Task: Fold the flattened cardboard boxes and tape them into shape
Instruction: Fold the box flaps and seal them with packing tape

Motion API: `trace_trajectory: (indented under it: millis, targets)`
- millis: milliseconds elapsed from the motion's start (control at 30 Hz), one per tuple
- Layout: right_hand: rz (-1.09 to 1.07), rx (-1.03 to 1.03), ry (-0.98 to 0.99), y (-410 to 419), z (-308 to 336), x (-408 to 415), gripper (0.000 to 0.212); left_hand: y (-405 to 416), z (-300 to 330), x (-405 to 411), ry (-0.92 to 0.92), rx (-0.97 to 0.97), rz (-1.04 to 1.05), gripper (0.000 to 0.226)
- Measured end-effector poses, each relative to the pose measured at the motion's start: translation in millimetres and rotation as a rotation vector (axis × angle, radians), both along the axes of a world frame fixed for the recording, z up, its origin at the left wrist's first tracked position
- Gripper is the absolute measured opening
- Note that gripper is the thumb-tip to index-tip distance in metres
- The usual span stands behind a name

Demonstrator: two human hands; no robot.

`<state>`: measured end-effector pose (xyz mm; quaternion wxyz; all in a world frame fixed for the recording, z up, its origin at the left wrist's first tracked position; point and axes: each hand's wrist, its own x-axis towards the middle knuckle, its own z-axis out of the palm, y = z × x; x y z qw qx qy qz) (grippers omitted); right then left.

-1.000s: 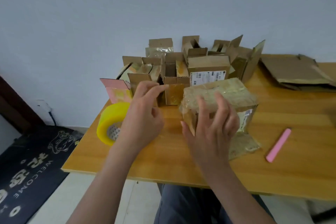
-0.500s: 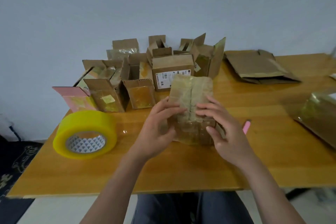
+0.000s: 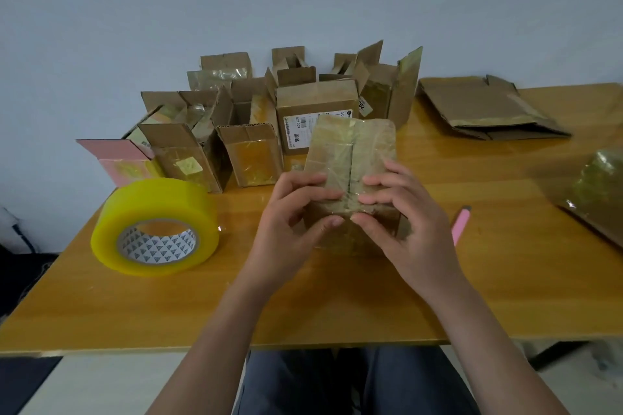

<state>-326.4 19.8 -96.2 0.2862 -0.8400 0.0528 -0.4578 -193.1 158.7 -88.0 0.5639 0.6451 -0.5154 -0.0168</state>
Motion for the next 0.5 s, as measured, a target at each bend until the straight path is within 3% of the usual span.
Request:
trace_trajectory:
  millis: [367, 500]
  targets:
    - [-0.096, -0.090, 0.115, 16.2, 8.1, -3.7, 0.028, 2.7, 10.8, 3.0, -0.170, 0.153, 0.046, 0.049]
    - [-0.060, -0.052, 0.076, 31.2, 24.0, -6.4, 0.030, 9.8, 26.9, 16.6, -0.056, 0.199, 0.197, 0.079]
